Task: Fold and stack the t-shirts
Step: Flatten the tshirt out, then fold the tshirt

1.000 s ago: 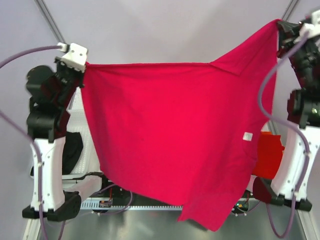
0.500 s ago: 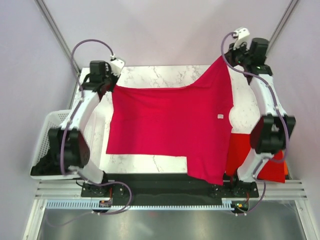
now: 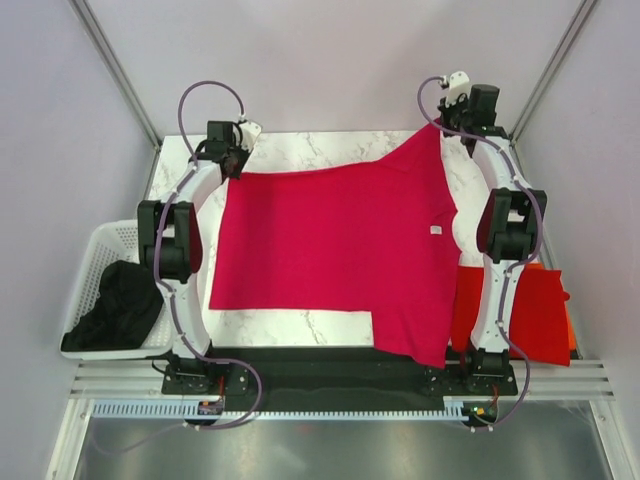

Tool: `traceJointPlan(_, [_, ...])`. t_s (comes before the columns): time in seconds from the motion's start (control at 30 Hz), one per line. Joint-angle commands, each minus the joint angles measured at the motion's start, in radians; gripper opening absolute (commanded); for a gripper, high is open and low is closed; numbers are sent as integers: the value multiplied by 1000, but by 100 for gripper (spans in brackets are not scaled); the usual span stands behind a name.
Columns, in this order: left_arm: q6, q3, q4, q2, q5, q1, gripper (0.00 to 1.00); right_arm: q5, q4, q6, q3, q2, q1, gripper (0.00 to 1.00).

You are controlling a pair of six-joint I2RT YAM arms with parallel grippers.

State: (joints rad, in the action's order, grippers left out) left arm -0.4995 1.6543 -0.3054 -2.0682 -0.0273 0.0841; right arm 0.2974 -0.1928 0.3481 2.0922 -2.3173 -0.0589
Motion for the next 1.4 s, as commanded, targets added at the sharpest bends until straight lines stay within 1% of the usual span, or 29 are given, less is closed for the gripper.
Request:
traceJointPlan(0.0, [-10, 68, 90, -50, -49, -7, 2, -44, 88, 2, 118, -65, 1, 0])
traceJointPlan(0.03, [-13, 74, 113, -70, -71, -9, 2, -46, 93, -1, 138, -80, 1, 0])
traceJointPlan(0.13, [-14, 133, 117, -121, -111, -9, 2, -55, 107, -20, 227, -142, 2, 0])
traceJointPlan(0.27, [-4, 220, 127, -153, -135, -10, 2, -69, 130, -46, 350, -221, 10, 0])
traceJointPlan(0.37, [-5, 252, 141, -162, -143, -9, 2, -67, 150, -57, 402, -255, 16, 0])
traceJointPlan(0.5, [-33, 256, 170, -159, -172, -1, 2, -64, 185, -69, 408, -266, 22, 0])
traceJointPlan(0.53, [-51, 256, 176, -161, -177, -1, 2, -66, 217, -70, 411, -269, 24, 0])
traceJointPlan(0.67, [-77, 282, 184, -171, -183, 2, 2, -78, 219, -29, 407, -264, 25, 0])
traceJointPlan(0.73, [-92, 308, 166, -176, -172, 2, 2, -80, 194, -14, 379, -246, 25, 0])
traceJointPlan(0.77, [-100, 314, 155, -175, -163, 3, 2, -76, 194, 1, 359, -213, 27, 0])
traceJointPlan(0.8, [-105, 317, 143, -173, -151, 3, 2, -73, 159, 8, 335, -191, 28, 0])
traceJointPlan(0.9, [-108, 312, 85, -155, -105, 5, 2, -57, 107, 46, 224, -105, 34, 0])
traceJointPlan(0.93, [-93, 302, 75, -144, -105, 5, 2, -58, 83, 48, 177, -85, 39, 0])
traceJointPlan(1.03, [-80, 273, 66, -122, -99, 3, 2, -46, 37, 34, 115, -22, 39, 0])
traceJointPlan(1.2, [-65, 236, 51, -73, -89, 2, 2, -30, -28, 37, 52, 73, 45, 0])
traceJointPlan(1.37, [-54, 165, 52, -12, -66, -7, 2, 0, -91, 38, -18, 163, 47, 0])
